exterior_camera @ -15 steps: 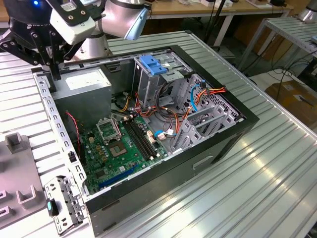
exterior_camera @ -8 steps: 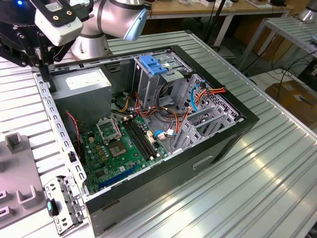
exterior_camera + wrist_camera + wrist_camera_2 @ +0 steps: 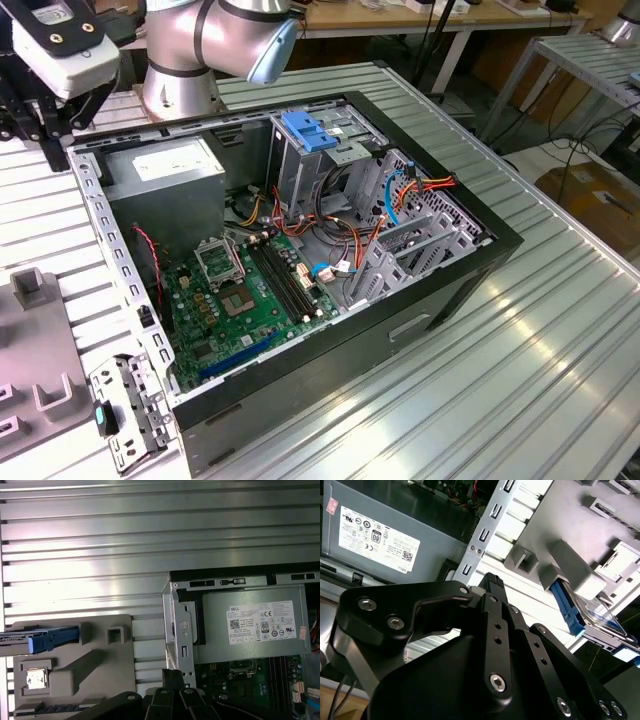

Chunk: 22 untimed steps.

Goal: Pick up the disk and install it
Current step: 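Reach for the disk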

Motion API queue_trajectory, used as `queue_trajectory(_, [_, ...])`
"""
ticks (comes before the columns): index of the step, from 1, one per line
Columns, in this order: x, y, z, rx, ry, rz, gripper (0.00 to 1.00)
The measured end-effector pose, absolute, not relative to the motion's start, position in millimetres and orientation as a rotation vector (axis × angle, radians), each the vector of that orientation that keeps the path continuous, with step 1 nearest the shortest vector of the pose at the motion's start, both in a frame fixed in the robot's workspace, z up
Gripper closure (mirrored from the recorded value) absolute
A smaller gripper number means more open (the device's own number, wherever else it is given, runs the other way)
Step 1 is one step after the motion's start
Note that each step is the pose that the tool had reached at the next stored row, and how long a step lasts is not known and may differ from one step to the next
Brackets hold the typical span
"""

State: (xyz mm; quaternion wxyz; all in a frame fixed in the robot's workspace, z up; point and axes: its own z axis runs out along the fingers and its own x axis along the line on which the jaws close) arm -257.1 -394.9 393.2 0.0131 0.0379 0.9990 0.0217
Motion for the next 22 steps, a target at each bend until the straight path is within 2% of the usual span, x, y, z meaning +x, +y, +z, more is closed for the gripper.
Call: queue_trajectory(22, [-321.6,-390.6,393.1,0.121,3.148,0.068,0.89])
